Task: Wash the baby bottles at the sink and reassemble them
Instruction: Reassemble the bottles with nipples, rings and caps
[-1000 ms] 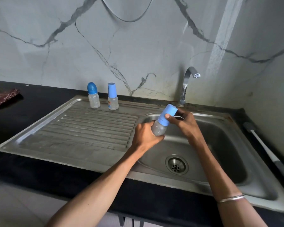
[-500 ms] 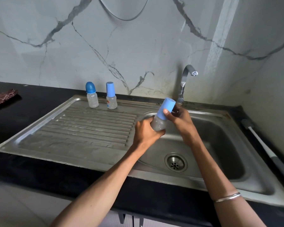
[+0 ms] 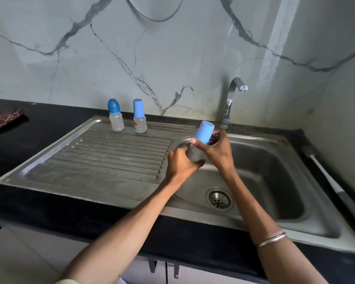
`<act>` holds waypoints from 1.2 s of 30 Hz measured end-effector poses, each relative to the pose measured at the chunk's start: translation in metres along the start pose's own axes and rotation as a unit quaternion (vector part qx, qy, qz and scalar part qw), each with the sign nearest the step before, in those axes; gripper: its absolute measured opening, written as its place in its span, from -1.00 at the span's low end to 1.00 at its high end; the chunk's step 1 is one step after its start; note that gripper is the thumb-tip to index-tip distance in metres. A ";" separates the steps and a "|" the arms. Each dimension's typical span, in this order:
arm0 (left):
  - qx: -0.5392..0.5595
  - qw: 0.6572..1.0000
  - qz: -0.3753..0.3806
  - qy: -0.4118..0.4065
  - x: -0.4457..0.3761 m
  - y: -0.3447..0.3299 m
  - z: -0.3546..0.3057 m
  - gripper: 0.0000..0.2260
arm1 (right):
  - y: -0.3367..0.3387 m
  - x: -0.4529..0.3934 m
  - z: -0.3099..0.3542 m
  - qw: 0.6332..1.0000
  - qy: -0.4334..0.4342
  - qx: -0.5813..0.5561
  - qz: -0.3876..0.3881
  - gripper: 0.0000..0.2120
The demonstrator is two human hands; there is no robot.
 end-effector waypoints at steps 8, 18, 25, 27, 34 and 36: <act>0.050 0.999 0.014 -0.012 0.001 -0.005 -0.003 -0.68 | 0.005 -0.006 0.001 0.981 0.010 -0.103 0.166 -0.68; 0.107 0.994 -0.006 -0.016 0.003 -0.003 -0.005 -0.62 | 0.003 0.000 0.011 0.999 0.040 0.009 0.005 -0.39; 0.110 0.994 -0.001 -0.011 0.001 -0.004 -0.001 -0.64 | 0.004 -0.007 0.004 0.990 0.039 -0.069 0.119 -0.66; 0.100 0.995 -0.001 -0.014 0.000 -0.005 0.002 -0.61 | 0.005 -0.006 0.005 0.994 0.043 -0.045 0.085 -0.63; 0.073 0.997 0.005 -0.023 -0.002 -0.003 -0.001 -0.56 | 0.005 0.000 0.013 0.997 0.071 0.007 0.026 -0.51; 0.070 0.997 0.007 -0.015 -0.005 -0.003 0.002 -0.51 | 0.003 -0.002 0.011 0.996 0.071 0.005 0.057 -0.50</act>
Point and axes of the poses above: each hand's wrist, its own x-axis away from the middle knuckle, its own y-axis out of the back of the hand, z = x × y, the point moved 7 cm from there along -x, towards the middle knuckle, and after that the axes turned 7 degrees about -x, right-handed, at the moved point
